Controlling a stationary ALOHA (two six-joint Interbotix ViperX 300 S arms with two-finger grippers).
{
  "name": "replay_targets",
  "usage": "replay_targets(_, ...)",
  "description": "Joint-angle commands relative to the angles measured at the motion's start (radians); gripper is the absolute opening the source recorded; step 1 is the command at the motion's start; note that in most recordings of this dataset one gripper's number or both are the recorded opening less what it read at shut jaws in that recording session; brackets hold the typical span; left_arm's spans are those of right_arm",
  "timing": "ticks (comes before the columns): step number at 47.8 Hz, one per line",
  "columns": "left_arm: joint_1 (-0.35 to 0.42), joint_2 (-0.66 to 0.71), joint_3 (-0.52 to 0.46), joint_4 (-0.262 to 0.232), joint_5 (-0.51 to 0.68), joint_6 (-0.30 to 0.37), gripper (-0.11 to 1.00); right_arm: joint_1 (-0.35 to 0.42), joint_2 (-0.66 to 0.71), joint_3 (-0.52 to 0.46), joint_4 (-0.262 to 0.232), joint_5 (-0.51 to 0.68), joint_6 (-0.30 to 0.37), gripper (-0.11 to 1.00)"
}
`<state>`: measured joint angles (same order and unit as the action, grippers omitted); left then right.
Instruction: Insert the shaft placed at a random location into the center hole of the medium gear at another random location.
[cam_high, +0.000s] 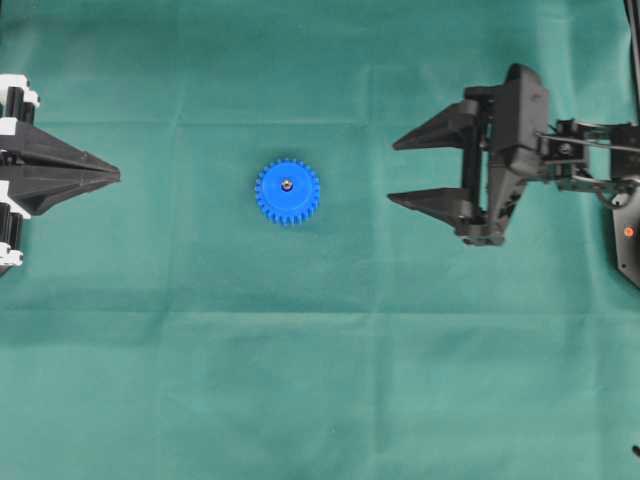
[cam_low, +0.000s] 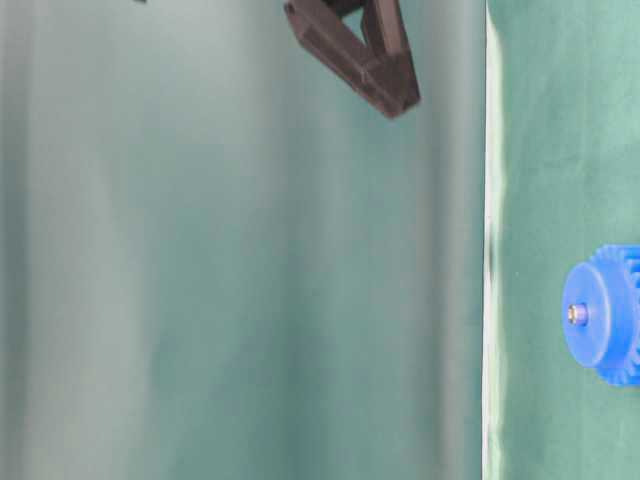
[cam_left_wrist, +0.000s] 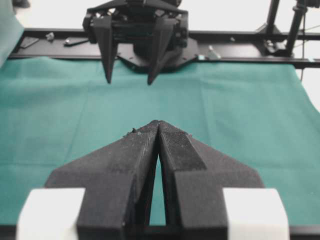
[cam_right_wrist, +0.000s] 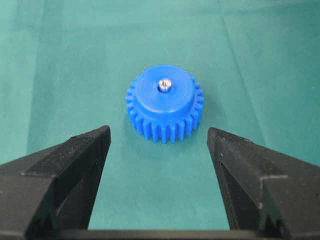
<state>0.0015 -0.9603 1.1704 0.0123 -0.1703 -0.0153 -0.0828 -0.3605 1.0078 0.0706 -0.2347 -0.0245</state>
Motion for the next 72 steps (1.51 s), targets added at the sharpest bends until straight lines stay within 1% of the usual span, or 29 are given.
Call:
replay_targets(1, 0.002, 0.008, -0.023, 0.002, -0.009, 0.000, 0.00, 0.002, -0.043, 0.008, 0.002, 0.000, 0.003, 0.83)
replay_targets(7, 0.002, 0.006, -0.023, 0.002, -0.011, 0.000, 0.00, 0.002, -0.064, 0.021, 0.003, 0.000, 0.003, 0.83)
replay_targets(72, 0.002, 0.008, -0.023, 0.002, -0.006, 0.000, 0.00, 0.003, -0.049, 0.014, 0.003, 0.002, 0.003, 0.83)
